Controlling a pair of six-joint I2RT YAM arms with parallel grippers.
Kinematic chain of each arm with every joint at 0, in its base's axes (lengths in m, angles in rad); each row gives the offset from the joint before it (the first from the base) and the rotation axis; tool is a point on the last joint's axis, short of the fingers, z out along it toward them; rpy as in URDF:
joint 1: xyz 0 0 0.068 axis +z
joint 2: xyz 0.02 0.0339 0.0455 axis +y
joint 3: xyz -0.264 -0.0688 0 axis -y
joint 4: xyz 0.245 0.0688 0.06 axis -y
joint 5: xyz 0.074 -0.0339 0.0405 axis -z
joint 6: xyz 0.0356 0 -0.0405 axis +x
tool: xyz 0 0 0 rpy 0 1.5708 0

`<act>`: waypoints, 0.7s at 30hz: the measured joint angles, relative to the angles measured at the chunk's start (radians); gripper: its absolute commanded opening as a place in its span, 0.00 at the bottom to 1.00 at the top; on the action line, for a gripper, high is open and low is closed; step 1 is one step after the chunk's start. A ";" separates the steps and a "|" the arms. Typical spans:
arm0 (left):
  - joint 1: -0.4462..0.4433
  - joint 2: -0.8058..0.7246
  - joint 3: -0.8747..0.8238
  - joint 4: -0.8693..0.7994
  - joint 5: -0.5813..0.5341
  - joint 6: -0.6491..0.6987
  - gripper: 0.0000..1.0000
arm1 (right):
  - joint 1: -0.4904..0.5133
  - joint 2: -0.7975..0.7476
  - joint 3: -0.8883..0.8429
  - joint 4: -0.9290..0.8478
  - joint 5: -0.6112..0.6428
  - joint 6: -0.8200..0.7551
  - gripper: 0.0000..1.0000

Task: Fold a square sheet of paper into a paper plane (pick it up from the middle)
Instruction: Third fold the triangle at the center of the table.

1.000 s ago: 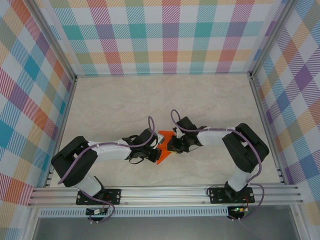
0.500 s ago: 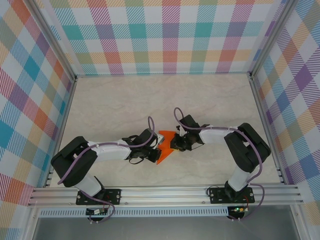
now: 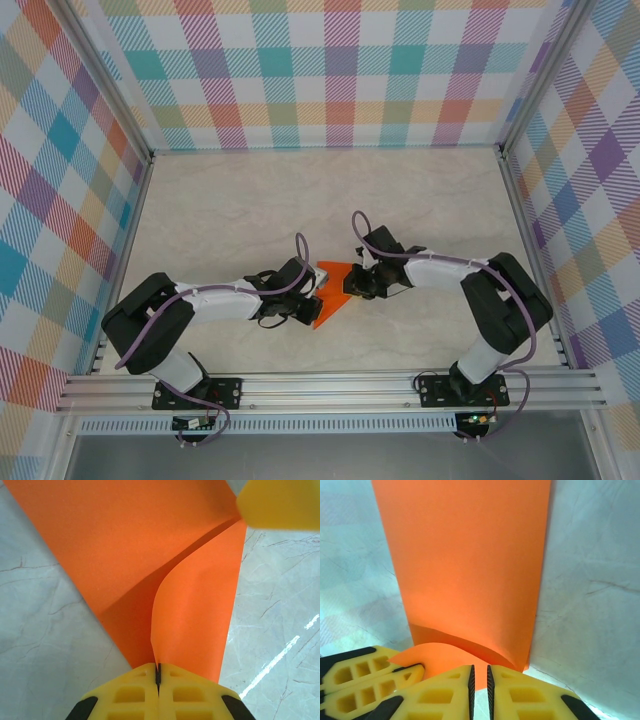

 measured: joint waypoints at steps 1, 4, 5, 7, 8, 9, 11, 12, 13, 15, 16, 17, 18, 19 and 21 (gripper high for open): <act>0.000 0.000 0.000 0.000 0.000 0.000 0.00 | -0.003 0.000 0.001 0.003 -0.001 -0.002 0.16; 0.000 0.000 -0.001 0.001 0.000 0.000 0.00 | -0.008 0.014 0.001 0.009 -0.006 -0.003 0.16; 0.000 0.000 -0.001 0.001 0.000 0.000 0.00 | -0.008 0.024 0.001 0.011 -0.007 -0.003 0.16; 0.000 -0.001 -0.001 0.001 0.000 0.000 0.00 | -0.008 0.043 0.001 0.014 -0.007 -0.003 0.16; 0.000 -0.001 -0.001 0.001 0.000 0.000 0.00 | -0.008 0.052 0.000 0.014 -0.007 -0.003 0.16; 0.000 -0.001 -0.001 0.002 0.000 0.000 0.00 | -0.008 0.060 0.000 0.013 -0.005 -0.003 0.15; 0.000 -0.001 -0.002 0.002 -0.001 0.000 0.00 | -0.008 0.063 0.000 0.013 -0.005 -0.003 0.15; 0.000 -0.001 -0.002 0.003 -0.003 0.000 0.00 | -0.008 0.063 0.000 0.012 -0.004 -0.003 0.16; 0.000 -0.001 -0.002 0.003 -0.003 0.000 0.00 | -0.008 0.061 0.000 0.011 -0.003 -0.003 0.17; 0.000 -0.001 -0.002 0.003 -0.003 0.000 0.00 | -0.008 0.045 0.000 -0.004 0.011 -0.003 0.18; 0.000 -0.001 -0.002 0.003 -0.003 0.000 0.00 | -0.008 0.027 0.000 -0.019 0.018 -0.003 0.19; 0.000 -0.001 -0.002 0.003 -0.003 0.000 0.00 | -0.008 0.003 0.000 -0.031 0.020 -0.003 0.19; 0.000 -0.002 -0.002 0.003 -0.003 0.000 0.00 | -0.008 -0.021 0.000 -0.035 0.018 -0.003 0.19; 0.000 -0.002 -0.003 0.003 -0.003 0.000 0.00 | -0.007 -0.046 0.000 -0.034 0.012 -0.003 0.19; 0.000 -0.002 -0.003 0.003 -0.003 0.000 0.00 | -0.002 -0.077 0.000 -0.017 -0.013 0.002 0.18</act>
